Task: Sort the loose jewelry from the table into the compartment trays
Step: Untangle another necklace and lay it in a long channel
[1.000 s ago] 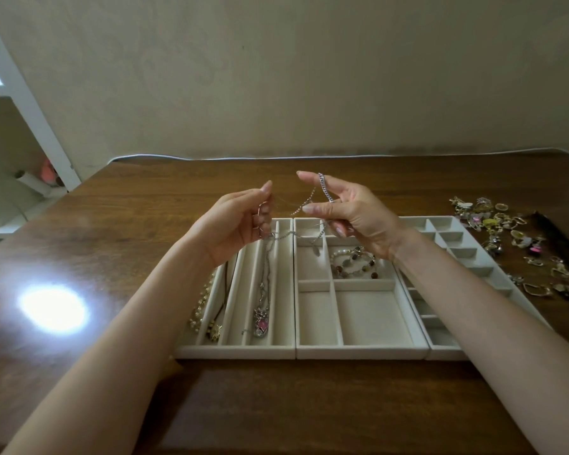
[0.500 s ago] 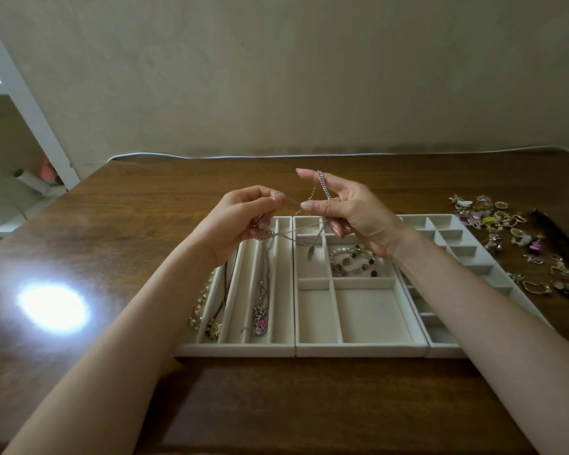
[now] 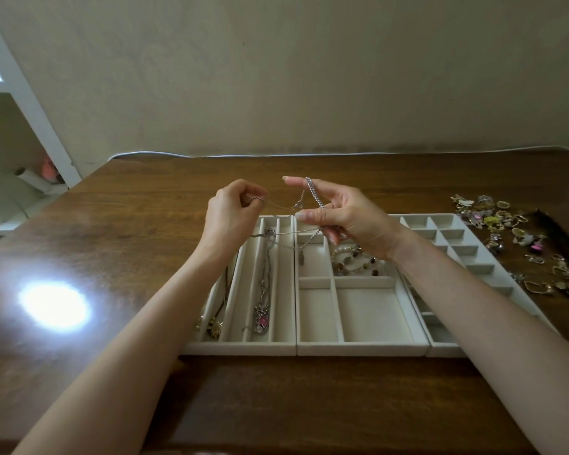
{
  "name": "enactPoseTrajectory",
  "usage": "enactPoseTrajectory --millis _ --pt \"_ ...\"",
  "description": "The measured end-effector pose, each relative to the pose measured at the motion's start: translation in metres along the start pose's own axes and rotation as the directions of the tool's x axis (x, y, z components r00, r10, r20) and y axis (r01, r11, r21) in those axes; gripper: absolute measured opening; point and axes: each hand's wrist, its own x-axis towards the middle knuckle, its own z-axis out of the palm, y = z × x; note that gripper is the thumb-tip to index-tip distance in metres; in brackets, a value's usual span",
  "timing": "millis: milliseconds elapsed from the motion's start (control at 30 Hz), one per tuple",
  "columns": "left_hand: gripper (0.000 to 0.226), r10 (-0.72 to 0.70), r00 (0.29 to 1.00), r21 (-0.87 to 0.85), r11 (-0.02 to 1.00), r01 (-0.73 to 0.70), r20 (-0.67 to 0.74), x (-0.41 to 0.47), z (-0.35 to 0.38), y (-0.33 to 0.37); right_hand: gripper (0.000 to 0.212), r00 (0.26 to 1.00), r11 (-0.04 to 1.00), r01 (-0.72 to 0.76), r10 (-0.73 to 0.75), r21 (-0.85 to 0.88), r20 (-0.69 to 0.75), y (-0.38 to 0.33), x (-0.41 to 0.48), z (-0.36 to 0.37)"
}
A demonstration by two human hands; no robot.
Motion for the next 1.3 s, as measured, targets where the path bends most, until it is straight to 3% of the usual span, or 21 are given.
enactPoseTrajectory --millis 167,433,667,967,1300 --pt "0.016 -0.156 0.971 -0.282 0.938 0.204 0.183 0.000 -0.003 0.002 0.036 0.995 1.000 0.003 -0.003 0.000 -0.097 -0.001 0.000 0.001" --pt "0.007 -0.100 0.968 -0.237 0.959 0.155 0.229 0.002 -0.007 -0.002 0.034 0.990 1.000 -0.006 0.005 -0.007 -0.141 -0.002 0.000 0.003" --pt "0.009 -0.139 0.934 -0.430 0.858 0.280 0.330 0.000 -0.011 0.003 0.033 0.987 1.000 -0.002 0.001 -0.004 -0.161 -0.003 -0.001 0.003" --pt "0.013 -0.154 0.869 -0.662 0.589 0.463 0.471 0.006 -0.013 0.008 0.031 0.980 1.000 -0.016 0.011 -0.022 -0.197 -0.002 -0.001 0.002" --pt "0.003 -0.142 0.876 -0.698 0.551 0.457 0.461 0.008 -0.011 0.007 0.031 0.973 0.999 -0.018 0.008 -0.042 -0.229 -0.001 0.000 -0.001"
